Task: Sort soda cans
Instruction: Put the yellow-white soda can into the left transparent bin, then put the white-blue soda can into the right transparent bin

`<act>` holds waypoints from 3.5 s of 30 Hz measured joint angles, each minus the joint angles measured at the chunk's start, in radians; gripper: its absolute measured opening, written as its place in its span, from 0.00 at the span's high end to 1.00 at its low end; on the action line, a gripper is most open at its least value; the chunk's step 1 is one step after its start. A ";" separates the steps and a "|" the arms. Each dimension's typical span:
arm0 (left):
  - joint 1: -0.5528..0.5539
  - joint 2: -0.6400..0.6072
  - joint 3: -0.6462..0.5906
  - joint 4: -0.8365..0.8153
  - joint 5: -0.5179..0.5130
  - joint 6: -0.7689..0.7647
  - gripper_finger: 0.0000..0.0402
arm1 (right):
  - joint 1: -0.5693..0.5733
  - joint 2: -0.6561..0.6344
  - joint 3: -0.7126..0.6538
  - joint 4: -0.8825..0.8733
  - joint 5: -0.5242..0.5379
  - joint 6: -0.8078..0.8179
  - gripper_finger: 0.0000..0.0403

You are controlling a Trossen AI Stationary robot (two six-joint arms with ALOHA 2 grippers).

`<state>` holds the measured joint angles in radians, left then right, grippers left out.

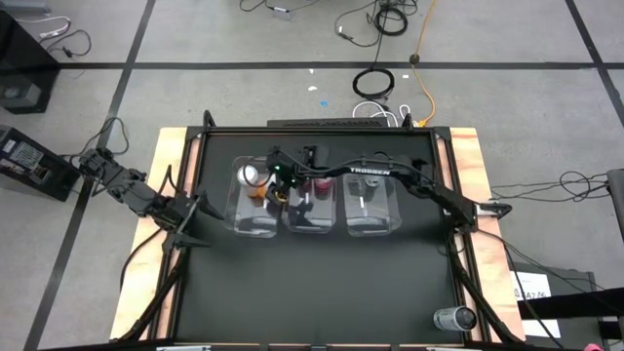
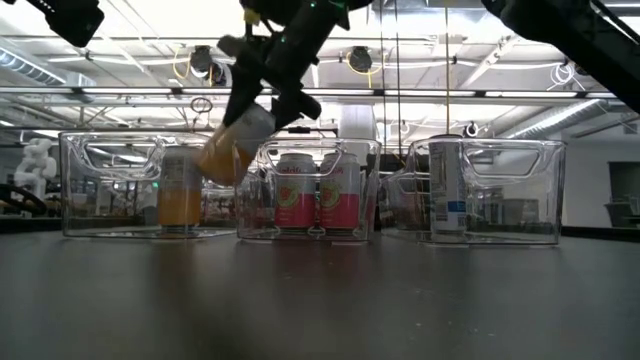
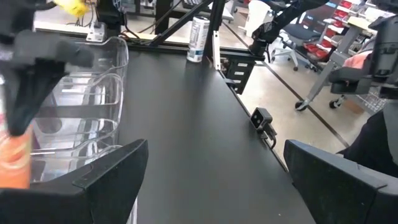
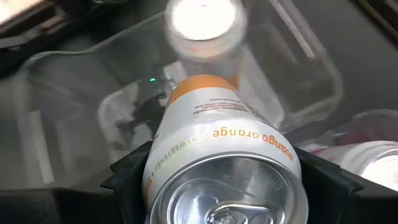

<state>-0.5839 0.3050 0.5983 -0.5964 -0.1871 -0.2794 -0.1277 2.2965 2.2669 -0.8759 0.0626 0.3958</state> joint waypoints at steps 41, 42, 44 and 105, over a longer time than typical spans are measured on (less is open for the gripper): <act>0.000 0.007 -0.164 0.084 -0.084 -0.091 0.04 | -0.059 0.116 0.001 0.094 0.040 -0.045 0.28; 0.000 0.007 -0.170 0.088 -0.084 -0.100 0.04 | -0.060 0.116 0.001 0.094 0.040 -0.051 0.28; 0.000 0.007 -0.176 0.093 -0.083 -0.108 0.04 | -0.060 0.117 0.001 0.093 0.040 -0.072 0.26; 0.000 0.007 -0.178 0.117 -0.075 -0.107 0.04 | -0.002 -0.099 -0.001 -0.055 0.095 -0.176 0.17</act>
<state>-0.5840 0.3122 0.4206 -0.4792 -0.2623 -0.3866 -0.1298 2.1973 2.2662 -0.9312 0.1577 0.2193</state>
